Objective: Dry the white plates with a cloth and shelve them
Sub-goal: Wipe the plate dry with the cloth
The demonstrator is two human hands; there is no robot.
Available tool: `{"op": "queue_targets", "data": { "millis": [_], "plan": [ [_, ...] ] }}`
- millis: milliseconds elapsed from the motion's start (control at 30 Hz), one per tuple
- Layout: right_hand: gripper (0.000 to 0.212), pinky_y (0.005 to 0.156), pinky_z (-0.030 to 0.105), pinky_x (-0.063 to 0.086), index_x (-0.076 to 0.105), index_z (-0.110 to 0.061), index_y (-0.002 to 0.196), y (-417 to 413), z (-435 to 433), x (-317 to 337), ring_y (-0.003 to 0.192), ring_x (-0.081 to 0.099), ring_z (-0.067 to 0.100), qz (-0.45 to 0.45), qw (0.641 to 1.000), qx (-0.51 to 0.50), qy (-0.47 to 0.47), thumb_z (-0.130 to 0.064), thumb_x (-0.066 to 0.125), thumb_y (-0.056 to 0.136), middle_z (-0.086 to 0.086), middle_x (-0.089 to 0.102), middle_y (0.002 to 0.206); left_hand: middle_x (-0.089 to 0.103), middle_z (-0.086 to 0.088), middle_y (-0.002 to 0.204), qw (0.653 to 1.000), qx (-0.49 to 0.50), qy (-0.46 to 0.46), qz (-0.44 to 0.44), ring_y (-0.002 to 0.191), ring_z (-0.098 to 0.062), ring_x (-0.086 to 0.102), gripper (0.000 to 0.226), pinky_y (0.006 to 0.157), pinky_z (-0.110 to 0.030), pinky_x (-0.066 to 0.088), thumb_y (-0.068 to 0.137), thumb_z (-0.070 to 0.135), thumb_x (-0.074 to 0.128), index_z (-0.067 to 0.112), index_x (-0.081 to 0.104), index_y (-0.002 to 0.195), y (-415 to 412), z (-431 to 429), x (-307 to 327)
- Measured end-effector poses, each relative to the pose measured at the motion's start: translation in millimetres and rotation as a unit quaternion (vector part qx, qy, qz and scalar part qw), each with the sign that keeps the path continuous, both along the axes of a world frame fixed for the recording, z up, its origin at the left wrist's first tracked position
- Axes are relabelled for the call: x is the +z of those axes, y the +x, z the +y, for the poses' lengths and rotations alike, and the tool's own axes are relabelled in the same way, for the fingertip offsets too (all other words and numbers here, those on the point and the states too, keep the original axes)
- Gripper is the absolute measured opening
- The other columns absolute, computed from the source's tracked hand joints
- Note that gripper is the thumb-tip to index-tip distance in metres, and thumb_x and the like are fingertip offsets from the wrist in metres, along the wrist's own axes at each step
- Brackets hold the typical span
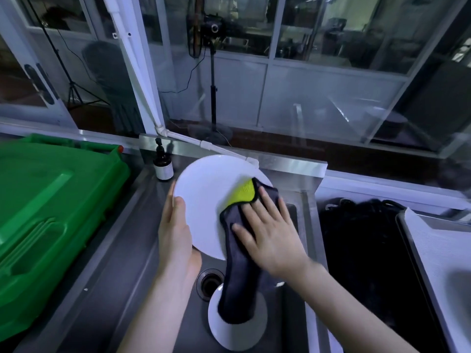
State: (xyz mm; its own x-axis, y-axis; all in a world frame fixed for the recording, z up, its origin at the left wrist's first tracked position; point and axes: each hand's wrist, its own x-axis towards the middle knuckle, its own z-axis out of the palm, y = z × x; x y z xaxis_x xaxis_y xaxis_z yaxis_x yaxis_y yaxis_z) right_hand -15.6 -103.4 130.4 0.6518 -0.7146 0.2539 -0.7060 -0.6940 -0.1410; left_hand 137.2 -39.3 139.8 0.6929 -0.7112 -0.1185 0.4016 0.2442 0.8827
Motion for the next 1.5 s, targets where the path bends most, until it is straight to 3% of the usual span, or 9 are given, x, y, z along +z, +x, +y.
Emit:
{"op": "queue_targets", "data": {
  "millis": [333,500,567,667,733,1000,1167,1333,1500],
  "plan": [
    [0.047,0.119,0.047,0.018,0.052,-0.015,0.13,-7,-26,2,0.149,0.019,0.027,-0.071,0.995,-0.063,0.029,-0.048,0.035,0.1,0.002,0.045,0.144,0.069,0.024,0.122,0.995,-0.066,0.041,-0.058,0.112,0.004,0.065,0.038,0.085,-0.028,0.052,0.107,0.029,0.04,0.052,0.065,0.123,-4,7,9],
    [0.051,0.081,0.037,0.045,0.046,-0.027,0.134,-3,-64,36,0.117,0.051,0.023,-0.1,0.992,-0.004,0.072,-0.056,0.05,0.092,-0.01,0.048,0.138,0.072,0.021,0.117,0.984,-0.148,0.073,-0.064,0.104,0.002,0.069,0.04,0.067,-0.017,0.056,0.107,0.026,0.04,0.051,0.07,0.116,-7,17,9],
    [0.048,0.086,0.038,0.047,0.054,-0.026,0.128,-1,-71,46,0.114,0.056,0.022,-0.104,0.988,0.012,0.113,-0.05,0.063,0.088,-0.007,0.059,0.13,0.074,0.02,0.115,0.986,-0.134,0.077,-0.054,0.1,0.0,0.071,0.039,0.064,-0.018,0.057,0.106,0.025,0.042,0.049,0.072,0.113,-7,19,11],
    [0.015,0.082,0.033,0.044,0.064,-0.02,0.092,-9,-78,52,0.087,0.057,0.017,-0.2,0.954,0.014,0.222,-0.031,0.073,0.086,-0.004,0.064,0.089,0.074,0.02,0.113,0.991,-0.101,0.077,-0.04,0.1,-0.001,0.071,0.038,0.07,-0.026,0.056,0.104,0.026,0.044,0.05,0.073,0.109,-6,19,12],
    [0.026,0.069,0.028,0.036,0.05,-0.02,0.073,-16,-69,46,0.07,0.044,0.011,-0.266,0.929,-0.034,0.256,-0.024,0.07,0.089,-0.007,0.05,0.068,0.075,0.017,0.111,0.995,-0.06,0.074,-0.015,0.1,-0.004,0.073,0.037,0.071,-0.028,0.057,0.104,0.026,0.046,0.048,0.075,0.106,-5,18,12],
    [0.009,0.071,0.018,0.042,0.053,-0.018,0.093,0,3,-10,0.081,0.06,0.007,-0.539,0.754,-0.248,0.282,-0.022,0.061,0.093,-0.007,0.064,0.085,0.074,0.02,0.112,0.998,0.023,0.044,-0.025,0.103,-0.003,0.071,0.035,0.078,-0.025,0.056,0.105,0.031,0.043,0.052,0.071,0.108,-12,1,9],
    [0.013,0.076,0.018,0.045,0.054,-0.019,0.086,-6,-33,23,0.077,0.057,0.004,-0.483,0.826,-0.145,0.25,-0.021,0.065,0.092,-0.009,0.063,0.079,0.073,0.022,0.113,0.996,-0.037,0.04,-0.07,0.099,0.001,0.071,0.032,0.068,-0.02,0.057,0.101,0.035,0.047,0.056,0.069,0.111,9,6,8],
    [0.018,0.083,0.023,0.043,0.06,-0.009,0.098,-8,-64,69,0.088,0.058,0.012,-0.284,0.932,0.051,0.221,-0.016,0.072,0.086,0.002,0.066,0.092,0.068,0.018,0.128,0.973,-0.131,0.059,-0.178,0.122,-0.005,0.062,0.033,0.107,-0.044,0.046,0.095,0.042,0.052,0.048,0.065,0.126,38,9,10],
    [0.012,0.083,0.028,0.044,0.062,-0.013,0.091,-2,-59,70,0.086,0.058,0.019,-0.245,0.94,0.078,0.223,-0.02,0.071,0.088,0.003,0.064,0.086,0.073,0.017,0.119,0.963,-0.14,0.049,-0.226,0.116,-0.005,0.065,0.028,0.102,-0.041,0.048,0.097,0.035,0.054,0.049,0.072,0.114,36,14,15]
  ]
}}
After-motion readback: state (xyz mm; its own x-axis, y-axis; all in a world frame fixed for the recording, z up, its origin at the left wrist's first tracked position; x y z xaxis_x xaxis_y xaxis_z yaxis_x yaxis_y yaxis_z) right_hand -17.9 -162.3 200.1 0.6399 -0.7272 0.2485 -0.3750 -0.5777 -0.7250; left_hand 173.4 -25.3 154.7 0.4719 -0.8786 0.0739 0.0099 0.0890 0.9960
